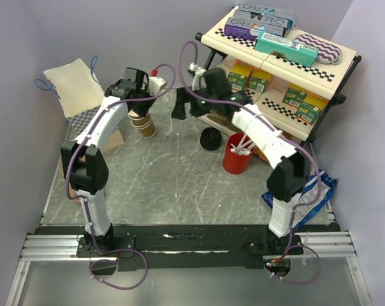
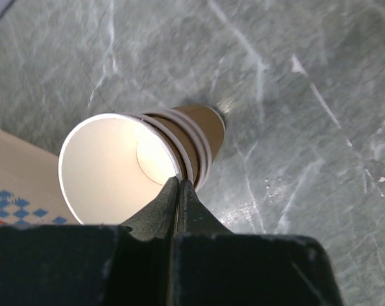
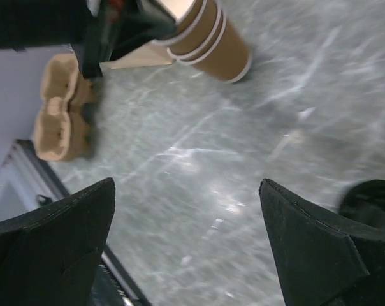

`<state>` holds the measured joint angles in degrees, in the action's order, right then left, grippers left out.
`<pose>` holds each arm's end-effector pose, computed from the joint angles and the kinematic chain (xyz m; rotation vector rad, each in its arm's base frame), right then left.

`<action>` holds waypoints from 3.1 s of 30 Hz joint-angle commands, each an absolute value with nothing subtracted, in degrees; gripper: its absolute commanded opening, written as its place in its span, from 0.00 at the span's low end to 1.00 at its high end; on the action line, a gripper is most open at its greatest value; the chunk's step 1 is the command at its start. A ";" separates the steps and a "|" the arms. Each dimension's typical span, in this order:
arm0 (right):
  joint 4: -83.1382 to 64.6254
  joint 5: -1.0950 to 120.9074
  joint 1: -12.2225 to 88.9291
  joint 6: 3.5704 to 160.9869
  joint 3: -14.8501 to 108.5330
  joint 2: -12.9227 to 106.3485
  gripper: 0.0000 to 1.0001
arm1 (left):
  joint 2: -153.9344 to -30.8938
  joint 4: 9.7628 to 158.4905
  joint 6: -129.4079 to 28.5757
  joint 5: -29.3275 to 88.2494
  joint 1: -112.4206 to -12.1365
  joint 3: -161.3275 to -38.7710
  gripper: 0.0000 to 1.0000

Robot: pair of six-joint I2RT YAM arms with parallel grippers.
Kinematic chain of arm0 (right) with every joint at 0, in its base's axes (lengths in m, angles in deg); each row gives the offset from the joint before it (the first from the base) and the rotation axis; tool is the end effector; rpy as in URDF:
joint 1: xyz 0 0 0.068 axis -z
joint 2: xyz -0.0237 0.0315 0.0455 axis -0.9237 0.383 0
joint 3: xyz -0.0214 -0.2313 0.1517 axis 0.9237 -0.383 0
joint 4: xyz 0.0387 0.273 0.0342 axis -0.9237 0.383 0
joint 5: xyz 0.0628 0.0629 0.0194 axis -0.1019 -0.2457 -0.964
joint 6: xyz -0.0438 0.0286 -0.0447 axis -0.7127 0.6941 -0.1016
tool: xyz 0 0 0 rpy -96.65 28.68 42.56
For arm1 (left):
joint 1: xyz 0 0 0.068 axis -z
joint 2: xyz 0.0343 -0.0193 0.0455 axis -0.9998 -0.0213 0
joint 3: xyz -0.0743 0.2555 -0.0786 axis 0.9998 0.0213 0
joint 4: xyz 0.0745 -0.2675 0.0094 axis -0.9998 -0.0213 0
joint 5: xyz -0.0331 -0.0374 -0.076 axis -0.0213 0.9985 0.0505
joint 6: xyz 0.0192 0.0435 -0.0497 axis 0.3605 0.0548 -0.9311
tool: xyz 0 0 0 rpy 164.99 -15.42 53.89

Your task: Pack the takeout coffee

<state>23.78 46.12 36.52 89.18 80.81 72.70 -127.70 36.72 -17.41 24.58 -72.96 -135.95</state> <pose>0.3892 0.2573 0.3770 -0.5568 2.1197 0.8491 0.4481 -0.1304 0.3167 0.7939 2.2708 -0.0256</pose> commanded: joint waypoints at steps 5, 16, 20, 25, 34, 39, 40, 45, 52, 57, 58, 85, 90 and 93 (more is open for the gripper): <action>10.74 43.38 35.93 106.74 82.57 80.15 1.00 | -123.71 37.55 -23.36 33.94 -77.35 -137.48 0.01; -2.91 38.37 35.84 115.63 83.44 88.85 0.97 | -123.36 35.27 -26.00 36.41 -77.35 -139.15 0.01; -4.14 37.93 35.84 115.90 81.51 88.51 0.96 | -122.92 34.65 -26.70 35.53 -77.35 -141.69 0.01; -3.70 37.40 36.19 113.96 78.79 85.26 0.96 | -121.08 33.16 -26.54 33.43 -75.87 -145.56 0.01; -1.07 35.30 40.05 108.17 70.46 70.96 0.97 | -111.94 30.61 -22.58 36.13 -72.70 -142.16 0.01; 2.27 34.41 42.60 96.51 65.09 60.31 0.97 | -100.01 33.14 -18.10 41.32 -69.45 -126.26 0.01; 3.06 34.67 42.78 94.21 63.07 56.55 0.97 | -98.41 33.85 -17.57 41.76 -67.70 -120.57 0.01; 5.97 37.83 42.96 79.79 52.36 44.31 0.98 | -93.12 37.28 -15.55 42.04 -60.41 -107.88 0.01; 10.45 42.94 43.05 69.67 44.69 32.27 0.98 | -95.31 44.91 -16.24 34.84 -51.96 -97.94 0.01; 12.65 44.43 42.96 64.66 42.05 29.09 0.99 | -99.53 48.62 -17.74 30.79 -46.52 -96.44 0.01; 12.82 44.61 43.05 64.31 41.79 28.22 0.99 | -100.06 48.89 -18.26 29.91 -45.89 -96.35 0.01; 12.47 46.36 44.01 59.57 40.02 27.85 1.00 | -104.55 51.53 -21.43 29.37 -42.99 -93.09 0.23; 14.66 49.88 43.93 57.01 46.43 35.30 0.96 | -102.88 51.70 -23.36 29.20 -42.99 -93.62 0.47; 17.74 51.81 44.01 55.69 53.10 42.17 0.89 | -100.51 50.91 -24.85 29.46 -43.42 -94.85 0.59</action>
